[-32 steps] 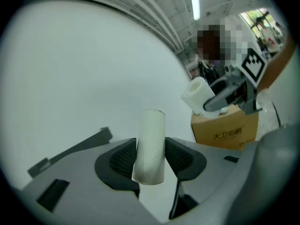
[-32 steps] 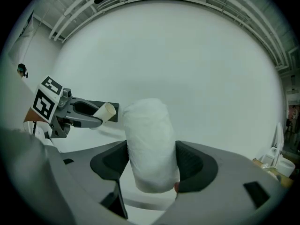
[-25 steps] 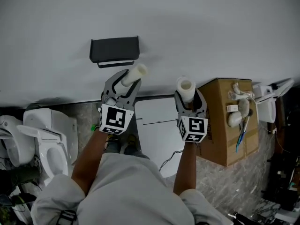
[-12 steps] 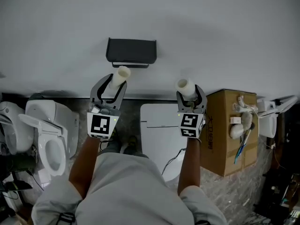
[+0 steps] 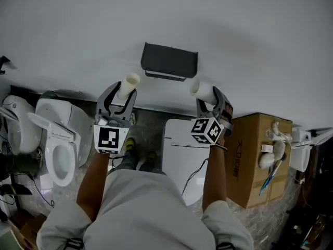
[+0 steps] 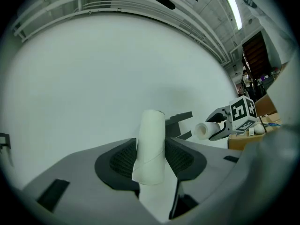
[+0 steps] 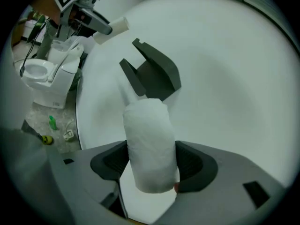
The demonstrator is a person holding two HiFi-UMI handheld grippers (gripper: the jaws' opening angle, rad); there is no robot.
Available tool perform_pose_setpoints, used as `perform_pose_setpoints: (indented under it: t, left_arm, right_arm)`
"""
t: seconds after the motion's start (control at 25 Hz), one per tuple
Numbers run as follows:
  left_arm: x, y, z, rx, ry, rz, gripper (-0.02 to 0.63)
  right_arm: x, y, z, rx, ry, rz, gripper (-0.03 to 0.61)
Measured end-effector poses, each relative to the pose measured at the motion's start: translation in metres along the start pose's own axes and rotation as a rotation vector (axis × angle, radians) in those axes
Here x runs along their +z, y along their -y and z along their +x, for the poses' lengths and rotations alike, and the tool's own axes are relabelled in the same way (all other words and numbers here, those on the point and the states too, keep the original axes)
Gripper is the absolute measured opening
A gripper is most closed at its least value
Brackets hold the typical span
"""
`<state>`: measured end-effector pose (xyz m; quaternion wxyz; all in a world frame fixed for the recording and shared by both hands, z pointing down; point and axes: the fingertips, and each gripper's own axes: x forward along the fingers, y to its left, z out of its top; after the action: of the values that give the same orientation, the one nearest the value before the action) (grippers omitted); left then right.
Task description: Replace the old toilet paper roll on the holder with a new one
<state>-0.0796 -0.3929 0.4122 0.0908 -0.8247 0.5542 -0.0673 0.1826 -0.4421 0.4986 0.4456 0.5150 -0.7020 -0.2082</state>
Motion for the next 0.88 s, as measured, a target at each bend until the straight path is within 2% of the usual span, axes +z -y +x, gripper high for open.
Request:
perform_pose_setpoints:
  t: [0.28,0.88]
  left_arm:
    - [-0.010,-0.024,-0.016,0.041,-0.034,0.020,0.209]
    - [-0.014,-0.045,-0.027,0.039,-0.033,0.028,0.209]
  right_arm:
    - [0.035,-0.014,0.015,-0.016,0.014,-0.119,0.313]
    - [0.076,-0.026,0.014,-0.072,0.052,-0.154,0.311]
